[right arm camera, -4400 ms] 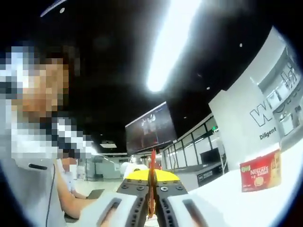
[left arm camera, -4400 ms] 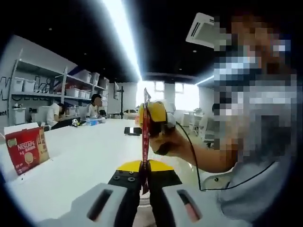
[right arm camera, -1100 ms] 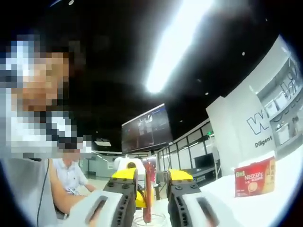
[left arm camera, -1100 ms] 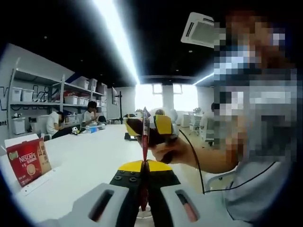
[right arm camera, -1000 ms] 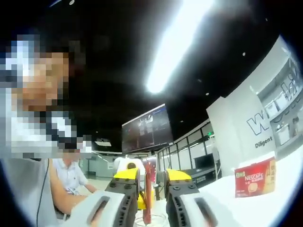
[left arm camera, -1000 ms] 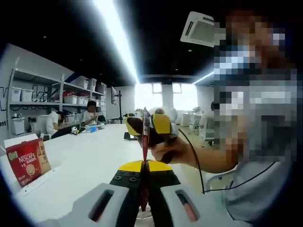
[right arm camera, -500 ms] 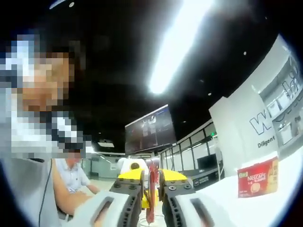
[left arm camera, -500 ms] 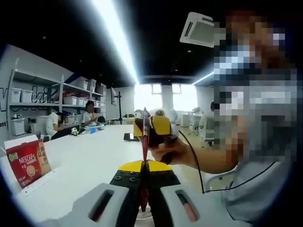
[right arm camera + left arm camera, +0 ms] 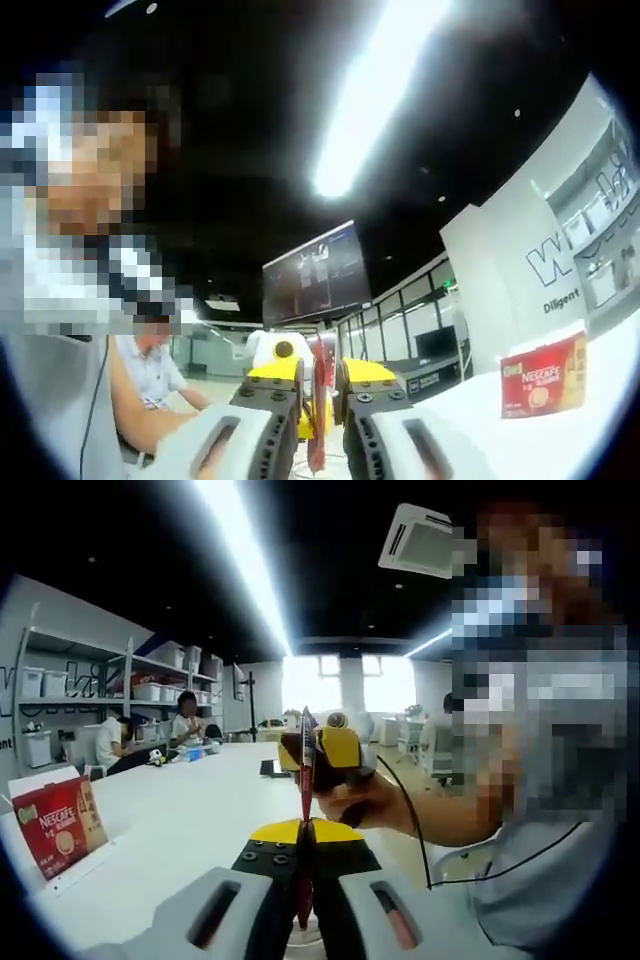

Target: Tear open the coffee pouch, take out the coffee, and pour the coffee from the pouch into the cup

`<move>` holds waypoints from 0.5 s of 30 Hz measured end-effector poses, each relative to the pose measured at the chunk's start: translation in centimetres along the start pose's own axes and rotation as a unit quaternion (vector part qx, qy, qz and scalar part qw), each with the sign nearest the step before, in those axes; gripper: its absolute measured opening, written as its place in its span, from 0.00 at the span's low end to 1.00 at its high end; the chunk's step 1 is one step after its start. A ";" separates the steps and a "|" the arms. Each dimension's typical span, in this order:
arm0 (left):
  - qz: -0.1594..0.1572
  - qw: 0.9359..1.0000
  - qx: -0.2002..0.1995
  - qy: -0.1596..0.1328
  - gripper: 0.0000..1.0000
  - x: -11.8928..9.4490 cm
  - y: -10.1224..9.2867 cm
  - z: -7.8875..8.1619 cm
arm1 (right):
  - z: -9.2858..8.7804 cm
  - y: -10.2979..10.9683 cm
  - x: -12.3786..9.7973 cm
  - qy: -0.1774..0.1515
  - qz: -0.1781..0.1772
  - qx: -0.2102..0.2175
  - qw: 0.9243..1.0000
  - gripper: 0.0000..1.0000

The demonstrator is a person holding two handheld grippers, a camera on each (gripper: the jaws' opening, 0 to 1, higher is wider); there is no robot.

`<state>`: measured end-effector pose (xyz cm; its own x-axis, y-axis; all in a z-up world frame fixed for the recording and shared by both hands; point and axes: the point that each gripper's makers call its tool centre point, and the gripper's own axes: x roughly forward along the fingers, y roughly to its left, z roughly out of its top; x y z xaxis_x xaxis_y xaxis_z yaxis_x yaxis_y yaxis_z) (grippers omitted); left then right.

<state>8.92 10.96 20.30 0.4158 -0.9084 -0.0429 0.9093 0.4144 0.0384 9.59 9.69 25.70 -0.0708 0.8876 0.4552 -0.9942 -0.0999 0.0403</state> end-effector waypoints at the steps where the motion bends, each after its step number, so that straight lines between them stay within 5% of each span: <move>1: -0.001 1.000 0.000 -0.001 0.04 0.0 0.0 0.0 | 0.0 0.2 0.1 0.002 0.004 0.003 1.000 0.03; 10: -0.002 1.000 -0.004 -0.020 0.10 0.7 0.1 1.5 | -0.3 0.3 0.0 0.004 0.002 0.001 1.000 0.03; 15: -0.006 1.000 0.018 -0.015 0.04 1.1 -0.1 2.0 | -0.4 0.2 0.0 0.002 0.003 0.006 1.000 0.06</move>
<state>9.28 9.87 22.25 0.4037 -0.9148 -0.0130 0.9128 0.4018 0.0732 9.38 9.81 25.34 -0.0765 0.8892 0.4511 -0.9927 -0.1100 0.0485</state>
